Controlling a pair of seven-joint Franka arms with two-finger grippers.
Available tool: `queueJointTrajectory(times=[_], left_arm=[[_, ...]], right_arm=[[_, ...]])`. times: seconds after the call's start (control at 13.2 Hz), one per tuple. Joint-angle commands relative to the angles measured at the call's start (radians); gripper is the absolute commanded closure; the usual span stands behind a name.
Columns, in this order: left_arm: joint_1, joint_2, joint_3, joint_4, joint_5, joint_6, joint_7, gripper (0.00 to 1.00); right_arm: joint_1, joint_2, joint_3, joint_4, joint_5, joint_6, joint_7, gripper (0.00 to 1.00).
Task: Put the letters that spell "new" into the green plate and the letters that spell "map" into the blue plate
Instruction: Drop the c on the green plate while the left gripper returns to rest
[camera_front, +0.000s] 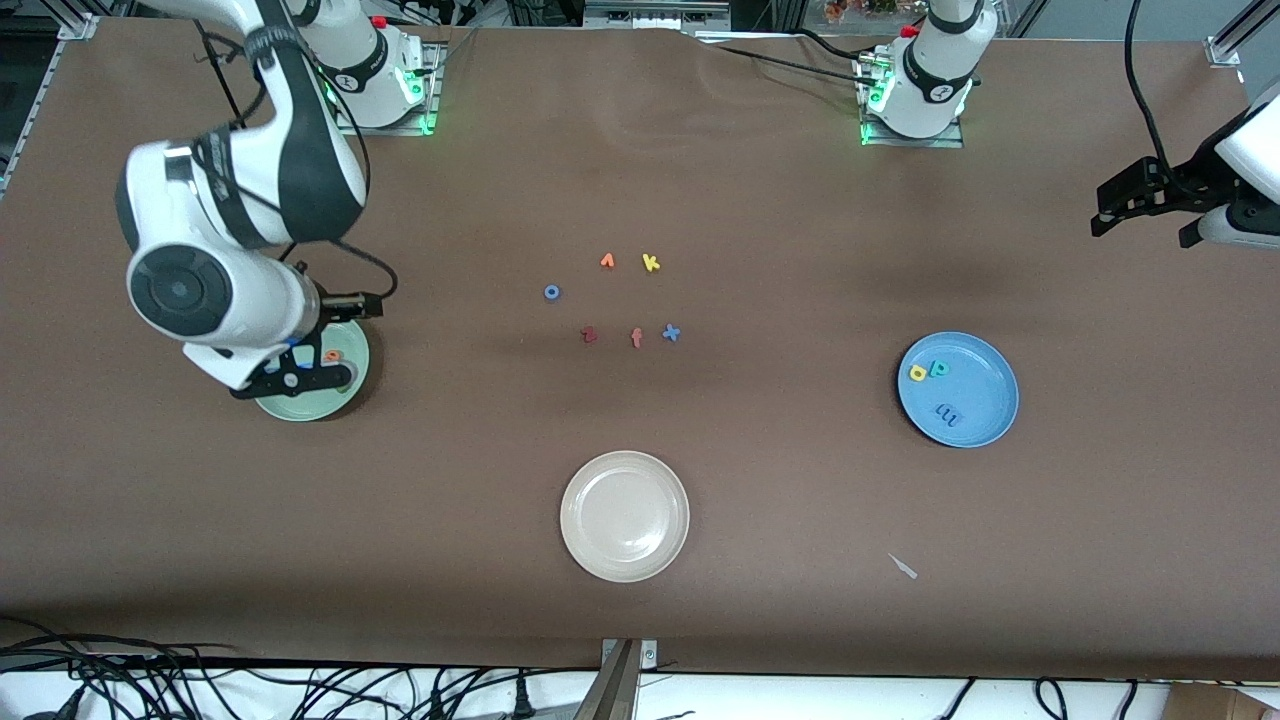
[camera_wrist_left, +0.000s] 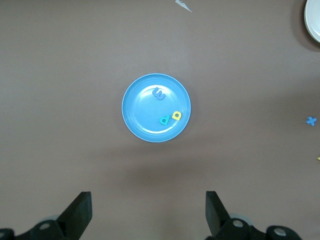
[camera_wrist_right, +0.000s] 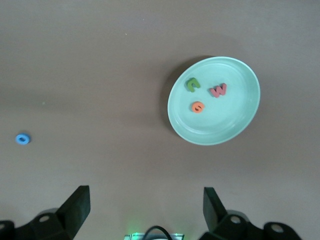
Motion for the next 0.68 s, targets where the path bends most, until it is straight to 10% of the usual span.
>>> queueJointTrajectory(times=[0.0,0.61], left_arm=[[0.004,0.018,-0.004,0.034,0.035,-0.024,-0.01,0.0],[0.008,0.02,-0.004,0.036,0.035,-0.018,-0.008,0.0]], right_arm=[[-0.035,-0.123,0.002,-0.037,0.017,-0.028,-0.001,0.0],[-0.243,-0.318,0.057,-0.126,0.048,0.037,-0.021,0.0]])
